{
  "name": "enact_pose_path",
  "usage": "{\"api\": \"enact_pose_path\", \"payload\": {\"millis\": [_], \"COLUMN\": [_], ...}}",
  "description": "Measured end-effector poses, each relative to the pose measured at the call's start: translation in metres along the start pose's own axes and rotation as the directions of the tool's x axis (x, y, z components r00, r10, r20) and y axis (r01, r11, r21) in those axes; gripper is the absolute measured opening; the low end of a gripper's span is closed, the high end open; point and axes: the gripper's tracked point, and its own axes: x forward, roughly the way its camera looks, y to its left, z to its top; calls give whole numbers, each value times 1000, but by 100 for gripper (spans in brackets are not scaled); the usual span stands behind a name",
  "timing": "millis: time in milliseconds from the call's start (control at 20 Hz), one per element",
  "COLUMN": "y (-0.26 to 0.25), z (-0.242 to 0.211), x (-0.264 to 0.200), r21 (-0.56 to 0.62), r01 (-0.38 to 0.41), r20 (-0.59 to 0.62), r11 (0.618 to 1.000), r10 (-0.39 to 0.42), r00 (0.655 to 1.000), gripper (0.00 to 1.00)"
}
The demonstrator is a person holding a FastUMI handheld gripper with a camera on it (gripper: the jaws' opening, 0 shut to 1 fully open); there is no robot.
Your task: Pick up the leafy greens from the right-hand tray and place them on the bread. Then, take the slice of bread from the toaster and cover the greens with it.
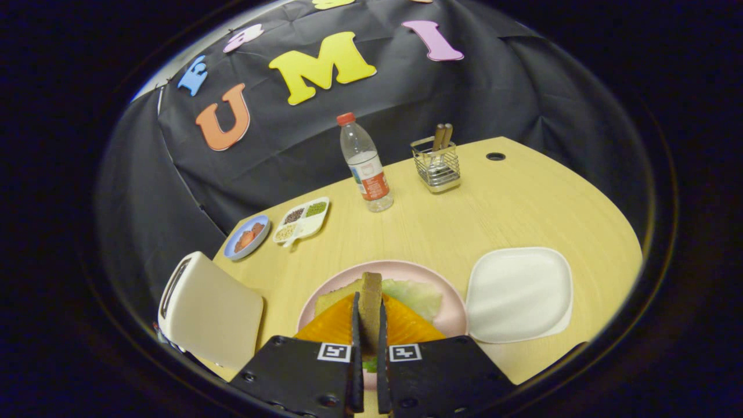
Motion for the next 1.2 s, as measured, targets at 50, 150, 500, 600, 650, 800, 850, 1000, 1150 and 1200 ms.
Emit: {"api": "enact_pose_path", "payload": {"millis": [50,150,500,600,650,800,850,1000,1150,1200], "y": [-3,-15,-43,-46,-47,-39,-32,-20,-1,5], "z": [-1,-1,-15,-16,-15,-10,-10,-11,-12,-11], "x": [2,3,12,9,4,-13,-21,-53,-85,-97], "r21": [-15,-37,-97,-73,-64,-79,-88,-152,-186,-181], "r01": [2,36,130,137,134,129,125,170,192,188], "r20": [-4,0,-3,13,23,82,101,167,237,260], "r11": [1000,999,987,988,989,988,988,974,964,965], "r10": [-2,-36,-131,-136,-133,-123,-116,-144,-146,-137], "r00": [1000,999,991,991,991,989,988,975,960,956], "gripper": [9,9,53,63,74,95,96,96,96,96]}}
